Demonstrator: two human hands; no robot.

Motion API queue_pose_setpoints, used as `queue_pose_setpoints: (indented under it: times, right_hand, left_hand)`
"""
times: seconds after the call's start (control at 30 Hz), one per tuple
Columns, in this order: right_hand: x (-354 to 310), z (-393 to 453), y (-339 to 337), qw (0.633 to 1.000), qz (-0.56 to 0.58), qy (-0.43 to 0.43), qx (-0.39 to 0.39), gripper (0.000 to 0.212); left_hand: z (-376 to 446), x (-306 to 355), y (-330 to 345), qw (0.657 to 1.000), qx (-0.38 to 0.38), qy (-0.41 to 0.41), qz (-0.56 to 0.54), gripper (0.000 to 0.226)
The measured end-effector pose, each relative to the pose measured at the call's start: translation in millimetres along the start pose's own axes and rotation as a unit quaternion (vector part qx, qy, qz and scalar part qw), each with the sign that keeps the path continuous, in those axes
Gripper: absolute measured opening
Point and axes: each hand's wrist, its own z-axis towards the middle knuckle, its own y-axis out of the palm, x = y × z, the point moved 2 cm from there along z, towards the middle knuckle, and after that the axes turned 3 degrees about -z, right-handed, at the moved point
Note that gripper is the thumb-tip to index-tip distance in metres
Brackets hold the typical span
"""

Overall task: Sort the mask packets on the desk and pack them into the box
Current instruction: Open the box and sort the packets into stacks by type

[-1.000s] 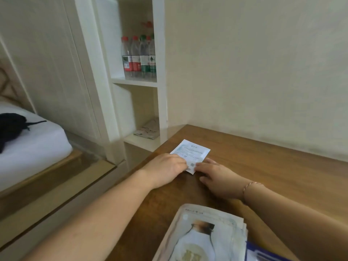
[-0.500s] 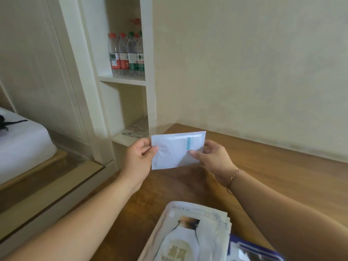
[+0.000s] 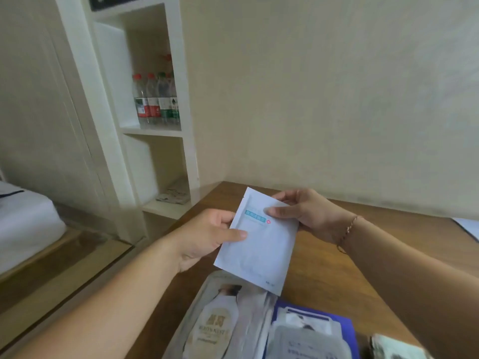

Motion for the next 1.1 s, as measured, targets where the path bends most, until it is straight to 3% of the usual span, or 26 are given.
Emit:
queue_pose_setpoints:
  times: [0.17, 0.27, 0.37, 0.47, 0.57, 0.7, 0.77, 0.9, 1.1]
  right_hand:
    - [5.3, -68.7, -33.5, 0.982, 0.175, 0.01, 0.074, 0.042]
    - [18.8, -142.7, -52.8, 0.986, 0.142, 0.026, 0.09, 0.032]
    - [38.5, -228.9, -79.7, 0.984, 0.088, 0.019, 0.155, 0.03]
    - [53.1, -306.2, -107.0, 0.974, 0.039, 0.025, 0.222, 0.028]
    - [65.0, -389.8, -139.4, 0.939, 0.013, 0.042, 0.34, 0.038]
    - [81.6, -491.6, -165.5, 0.83, -0.095, 0.055, 0.546, 0.039]
    - [93.5, -532.1, -171.7, 0.785, -0.154, 0.082, 0.594, 0.028]
    - [122.5, -575.9, -182.2, 0.749, -0.172, 0.169, 0.617, 0.021]
    - [145.1, -588.7, -192.1, 0.759, -0.203, 0.246, 0.568, 0.025]
  left_hand:
    - [-9.3, 18.5, 68.0, 0.996, 0.018, 0.041, -0.081, 0.028]
    - [-5.9, 21.1, 128.9, 0.989, 0.019, 0.044, -0.141, 0.03]
    - [3.2, 25.8, 203.5, 0.984, -0.042, 0.033, -0.17, 0.045]
    - [11.6, 33.9, 268.4, 0.98, -0.082, 0.027, -0.18, 0.03]
    - [20.0, 39.9, 346.4, 0.987, -0.097, 0.032, -0.124, 0.012]
    - [20.6, 45.5, 455.0, 0.982, -0.177, 0.057, -0.015, 0.015]
    - [16.9, 45.9, 502.7, 0.974, -0.211, 0.07, 0.047, 0.015]
    - [15.0, 37.0, 565.5, 0.939, -0.226, 0.152, 0.209, 0.021]
    - [25.4, 16.7, 585.3, 0.889, -0.203, 0.186, 0.366, 0.017]
